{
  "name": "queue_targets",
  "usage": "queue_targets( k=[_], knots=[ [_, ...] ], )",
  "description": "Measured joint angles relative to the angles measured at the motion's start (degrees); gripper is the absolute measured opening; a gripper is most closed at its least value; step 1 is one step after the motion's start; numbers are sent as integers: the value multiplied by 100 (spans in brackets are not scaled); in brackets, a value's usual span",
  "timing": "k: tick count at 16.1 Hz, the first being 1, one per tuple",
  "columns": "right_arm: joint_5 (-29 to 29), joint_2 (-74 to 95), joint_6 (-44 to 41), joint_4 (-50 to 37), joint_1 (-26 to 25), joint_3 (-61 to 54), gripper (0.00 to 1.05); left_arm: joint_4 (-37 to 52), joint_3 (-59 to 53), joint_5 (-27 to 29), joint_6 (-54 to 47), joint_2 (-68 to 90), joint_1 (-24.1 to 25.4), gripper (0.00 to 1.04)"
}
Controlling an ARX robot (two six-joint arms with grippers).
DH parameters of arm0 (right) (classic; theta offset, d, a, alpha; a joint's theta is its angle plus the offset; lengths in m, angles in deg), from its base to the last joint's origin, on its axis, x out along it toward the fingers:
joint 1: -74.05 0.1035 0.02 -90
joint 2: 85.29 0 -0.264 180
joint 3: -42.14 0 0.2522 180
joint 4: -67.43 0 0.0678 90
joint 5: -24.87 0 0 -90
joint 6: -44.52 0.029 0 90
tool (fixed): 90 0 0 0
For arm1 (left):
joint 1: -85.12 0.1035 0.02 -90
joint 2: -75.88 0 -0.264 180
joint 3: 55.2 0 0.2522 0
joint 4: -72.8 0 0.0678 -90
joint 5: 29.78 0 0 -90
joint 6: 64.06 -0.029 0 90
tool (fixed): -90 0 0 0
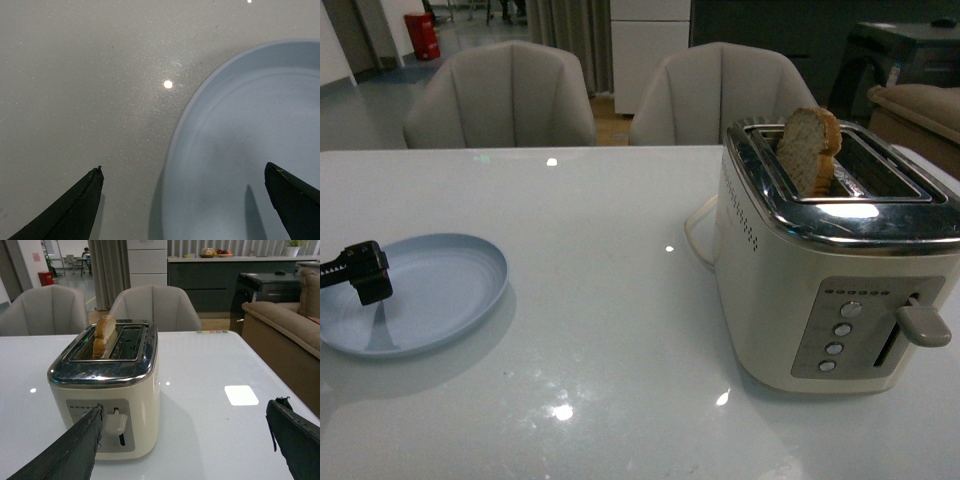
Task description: Left arm holds plate, right arm toasts bread
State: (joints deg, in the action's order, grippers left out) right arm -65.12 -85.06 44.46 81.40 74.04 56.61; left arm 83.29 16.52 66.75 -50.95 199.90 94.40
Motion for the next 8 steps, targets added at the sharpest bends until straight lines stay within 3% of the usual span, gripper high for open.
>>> queue_targets(
  k=[8],
  knots=[
    [2,0,0,0,0,0,98,55,-111,-966,-79,-2085,-249,98]
  ],
)
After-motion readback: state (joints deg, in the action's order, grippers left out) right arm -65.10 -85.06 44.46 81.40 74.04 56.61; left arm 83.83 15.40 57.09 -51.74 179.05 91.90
